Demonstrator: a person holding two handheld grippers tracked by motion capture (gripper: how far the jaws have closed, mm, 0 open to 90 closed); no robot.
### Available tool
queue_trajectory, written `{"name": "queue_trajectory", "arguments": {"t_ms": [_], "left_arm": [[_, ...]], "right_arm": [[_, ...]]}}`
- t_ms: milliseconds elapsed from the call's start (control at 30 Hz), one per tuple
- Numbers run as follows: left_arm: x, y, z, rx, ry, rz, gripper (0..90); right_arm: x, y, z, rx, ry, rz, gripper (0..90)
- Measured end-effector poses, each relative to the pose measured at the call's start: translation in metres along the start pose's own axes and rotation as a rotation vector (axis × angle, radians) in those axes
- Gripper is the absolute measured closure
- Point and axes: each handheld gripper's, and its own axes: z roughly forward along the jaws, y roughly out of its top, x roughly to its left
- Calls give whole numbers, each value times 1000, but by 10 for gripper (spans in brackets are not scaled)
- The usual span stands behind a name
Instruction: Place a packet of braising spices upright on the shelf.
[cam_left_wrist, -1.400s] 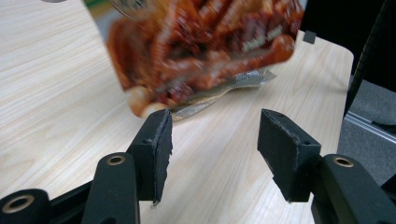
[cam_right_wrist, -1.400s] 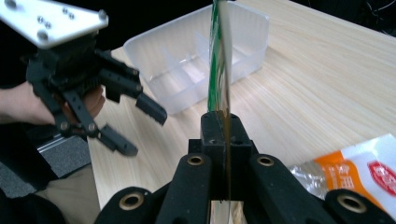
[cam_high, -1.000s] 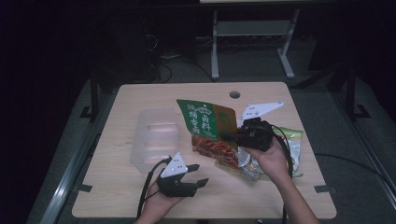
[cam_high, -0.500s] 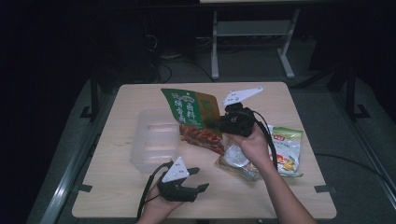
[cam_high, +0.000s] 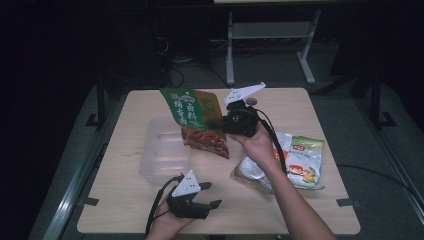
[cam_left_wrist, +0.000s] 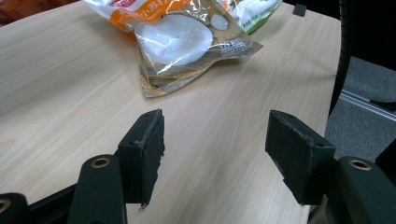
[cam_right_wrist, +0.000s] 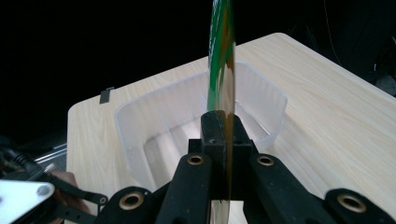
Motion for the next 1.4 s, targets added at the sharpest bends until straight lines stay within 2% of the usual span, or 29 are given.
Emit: {"name": "queue_trajectory", "arguments": {"t_ms": [100, 367, 533, 1000, 1167, 1333, 1400], "left_arm": [[1, 0, -1, 4, 10, 13, 364], [-6, -1, 6, 8, -6, 31, 359], [-5, -2, 8, 9, -8, 45, 355], [5, -2, 3, -11, 0, 14, 348], [6, -3, 3, -10, -2, 14, 346], [6, -3, 3, -4, -2, 17, 342], [5, -3, 3, -9, -6, 5, 341]], "right_arm": [[-2, 4, 6, -4, 4, 1, 895], [-6, 16, 24, -15, 10, -5, 895], [-9, 27, 37, -2, 7, -17, 896], [-21, 61, 87, 17, -6, -34, 895], [-27, 65, 108, 12, 1, -12, 895], [-32, 66, 125, 3, -6, -14, 895], [-34, 63, 131, 7, -7, -15, 895]]}}
